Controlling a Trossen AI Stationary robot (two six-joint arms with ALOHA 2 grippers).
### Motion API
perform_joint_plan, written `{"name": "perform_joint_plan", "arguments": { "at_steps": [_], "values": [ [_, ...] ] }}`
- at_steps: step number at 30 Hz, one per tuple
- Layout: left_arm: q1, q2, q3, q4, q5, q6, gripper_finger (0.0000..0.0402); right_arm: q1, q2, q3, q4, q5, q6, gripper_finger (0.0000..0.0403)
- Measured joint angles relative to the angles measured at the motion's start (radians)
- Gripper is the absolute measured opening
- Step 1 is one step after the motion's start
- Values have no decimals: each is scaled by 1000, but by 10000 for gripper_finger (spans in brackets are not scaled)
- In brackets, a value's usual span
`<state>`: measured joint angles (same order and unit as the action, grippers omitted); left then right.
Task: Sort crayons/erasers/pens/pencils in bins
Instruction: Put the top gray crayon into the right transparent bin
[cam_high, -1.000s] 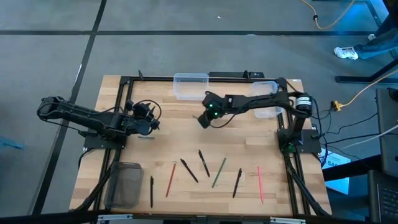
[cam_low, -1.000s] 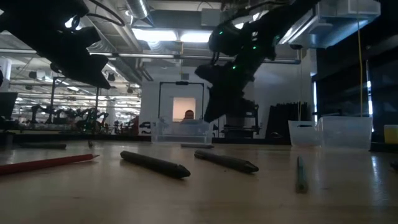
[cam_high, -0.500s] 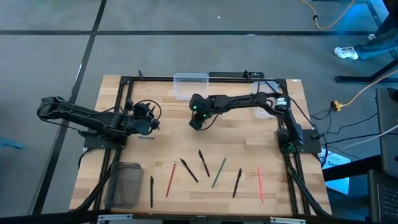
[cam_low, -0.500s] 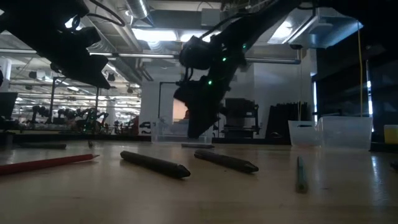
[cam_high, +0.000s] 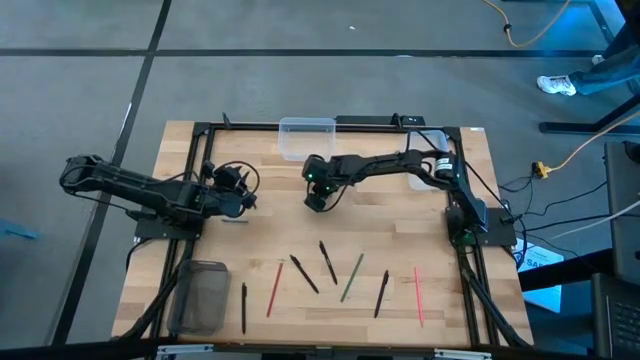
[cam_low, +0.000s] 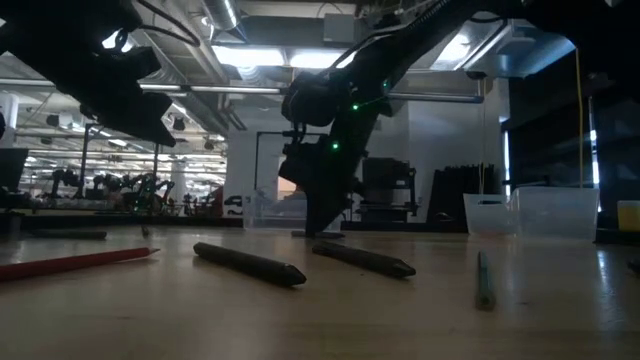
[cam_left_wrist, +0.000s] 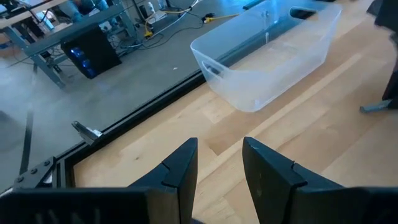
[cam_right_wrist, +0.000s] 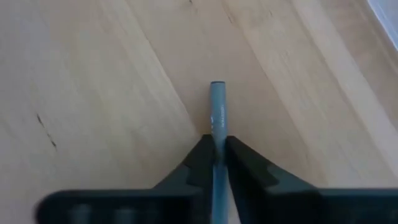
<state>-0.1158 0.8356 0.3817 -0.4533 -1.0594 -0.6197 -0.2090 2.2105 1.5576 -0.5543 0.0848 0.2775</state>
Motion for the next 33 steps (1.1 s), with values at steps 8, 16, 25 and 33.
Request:
{"name": "perform_joint_plan", "arguments": {
  "at_steps": [8,16,25,33],
  "values": [
    [-4,0,0,21,-2,-3,120,-20,-13,-4,-30,-28,-21,23],
    [-32,0,0,19,19,-5,120,-5,-181,-92,-37,136,-17,25],
    [-32,2,0,20,14,-17,120,-94,-533,-417,-72,325,108,26],
    [-27,65,-1,21,-21,-52,120,-227,-807,-664,-176,584,328,26]
  ]
}}
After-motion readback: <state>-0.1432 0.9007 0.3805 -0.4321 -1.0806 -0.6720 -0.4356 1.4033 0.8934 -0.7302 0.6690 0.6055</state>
